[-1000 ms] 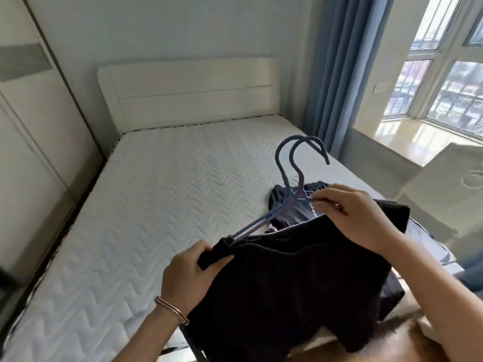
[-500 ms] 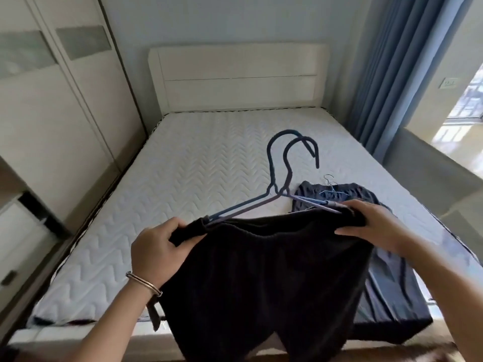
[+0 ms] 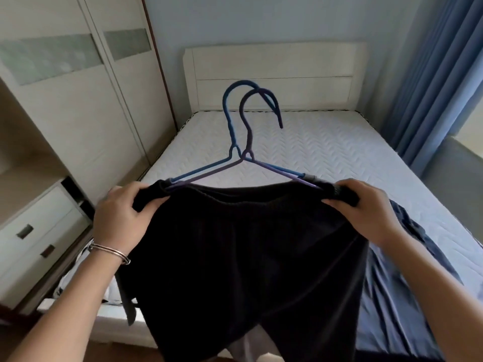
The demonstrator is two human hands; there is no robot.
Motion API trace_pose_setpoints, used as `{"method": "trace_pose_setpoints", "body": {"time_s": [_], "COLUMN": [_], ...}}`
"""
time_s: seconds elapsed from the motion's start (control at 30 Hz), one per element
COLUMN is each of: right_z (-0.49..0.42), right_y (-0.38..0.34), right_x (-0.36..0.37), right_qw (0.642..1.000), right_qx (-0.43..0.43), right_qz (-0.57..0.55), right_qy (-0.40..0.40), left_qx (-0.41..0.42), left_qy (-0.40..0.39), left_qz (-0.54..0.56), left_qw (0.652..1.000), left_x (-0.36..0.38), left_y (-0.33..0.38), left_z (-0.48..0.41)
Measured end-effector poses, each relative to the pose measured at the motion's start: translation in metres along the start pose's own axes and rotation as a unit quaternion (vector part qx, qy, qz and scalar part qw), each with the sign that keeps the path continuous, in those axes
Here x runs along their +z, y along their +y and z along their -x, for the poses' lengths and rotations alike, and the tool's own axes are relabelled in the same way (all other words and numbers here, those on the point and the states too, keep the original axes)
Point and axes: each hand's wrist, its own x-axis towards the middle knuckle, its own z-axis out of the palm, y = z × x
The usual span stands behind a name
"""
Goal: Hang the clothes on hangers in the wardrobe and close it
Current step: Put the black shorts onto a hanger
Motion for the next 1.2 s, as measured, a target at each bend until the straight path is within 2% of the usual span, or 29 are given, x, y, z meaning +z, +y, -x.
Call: {"method": "trace_pose_setpoints", "body": {"time_s": [0.2,0.5,0.6,0.77,0.9,1.0,1.2], "right_z": [-0.054,-0.196,-0.219,-0.232,-0.248,-0.27,-0.311], "right_y": [0.011,0.029,0.054,0.113,0.156,0.182,0.231], "right_x": [0.027,0.06,0.081,0.127,0.16,0.183,0.235], "right_qw": [0.999,0.989,0.991,0.988,0.978,0.972,0.935], "right_qx": [0.006,0.033,0.076,0.148,0.196,0.216,0.233], "right_qz": [0.004,0.016,0.016,0.042,0.049,0.068,0.209], "right_qy": [0.049,0.143,0.106,0.002,-0.055,-0.069,-0.164], "left_qx": [0.006,0.013,-0.004,-0.02,-0.04,-0.053,-0.044], "left_qy": [-0.003,0.017,-0.058,-0.198,-0.224,-0.253,-0.34], "left_qz": [-0.004,0.072,0.08,0.0,-0.053,-0.102,-0.177], "left_qw": [1.0,0.997,0.995,0.98,0.972,0.961,0.923], "left_x": [0.05,0.149,0.195,0.281,0.335,0.372,0.45], "left_y": [-0.015,-0.007,-0.007,-0.025,-0.029,-0.03,-0.042], "left_z": [-0.056,-0.197,-0.222,-0.227,-0.223,-0.232,-0.252]}}
